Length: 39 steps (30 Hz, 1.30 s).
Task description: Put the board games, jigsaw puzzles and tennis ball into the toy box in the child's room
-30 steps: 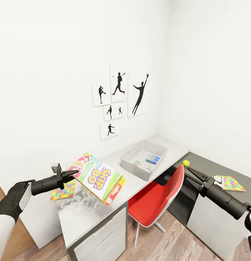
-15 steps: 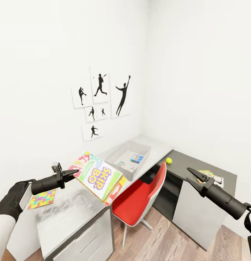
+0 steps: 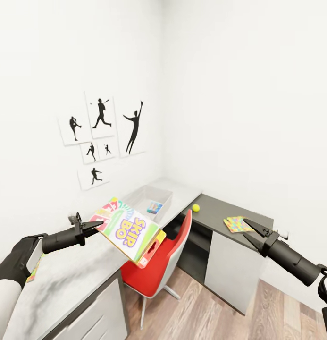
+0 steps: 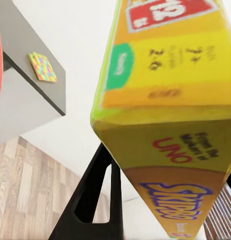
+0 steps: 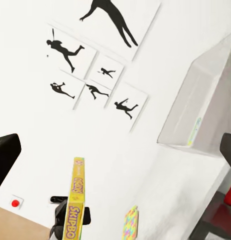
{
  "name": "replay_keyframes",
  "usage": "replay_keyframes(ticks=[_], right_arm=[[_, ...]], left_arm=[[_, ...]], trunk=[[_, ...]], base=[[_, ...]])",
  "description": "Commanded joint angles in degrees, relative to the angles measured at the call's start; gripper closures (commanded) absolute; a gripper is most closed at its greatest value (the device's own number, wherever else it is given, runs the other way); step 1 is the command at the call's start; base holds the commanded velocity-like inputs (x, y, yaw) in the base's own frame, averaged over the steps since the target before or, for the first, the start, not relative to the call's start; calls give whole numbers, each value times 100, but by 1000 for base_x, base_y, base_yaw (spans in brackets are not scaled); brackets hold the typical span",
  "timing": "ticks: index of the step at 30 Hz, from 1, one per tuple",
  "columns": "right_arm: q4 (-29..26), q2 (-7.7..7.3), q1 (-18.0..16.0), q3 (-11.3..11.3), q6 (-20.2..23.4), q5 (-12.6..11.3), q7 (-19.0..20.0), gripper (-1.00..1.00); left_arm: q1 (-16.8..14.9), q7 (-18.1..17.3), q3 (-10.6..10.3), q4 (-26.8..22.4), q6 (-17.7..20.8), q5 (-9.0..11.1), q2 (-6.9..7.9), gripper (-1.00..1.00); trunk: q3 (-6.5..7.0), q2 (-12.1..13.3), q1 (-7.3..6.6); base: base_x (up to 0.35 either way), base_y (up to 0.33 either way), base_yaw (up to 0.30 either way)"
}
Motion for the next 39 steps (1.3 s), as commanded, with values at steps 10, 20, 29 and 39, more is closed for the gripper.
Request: replay_keyframes(ticks=[10,20,29,39], right_arm=[[-8,-4,-5,8,23,35,55,-100],[-9,-1,-5,10,23,36,49,-100],[-10,4,-5,40,23,37,41,-100],[-9,6,-5,52,23,48,43,-100]], left_arm=[[-1,25,-2,-3,62,-20,-101,100],[-1,40,-5,-3,62,-26,-118,100],[-1,41,0,-3,62,-21,-126,100],[-1,50,-2,-3,69,-27,-127,100]], trunk=[[33,-4,2],[34,-4,2],[34,-4,2],[33,-4,2]], base=[[50,-242,-118],[137,-24,-4],[157,-136,0],[186,-183,200]])
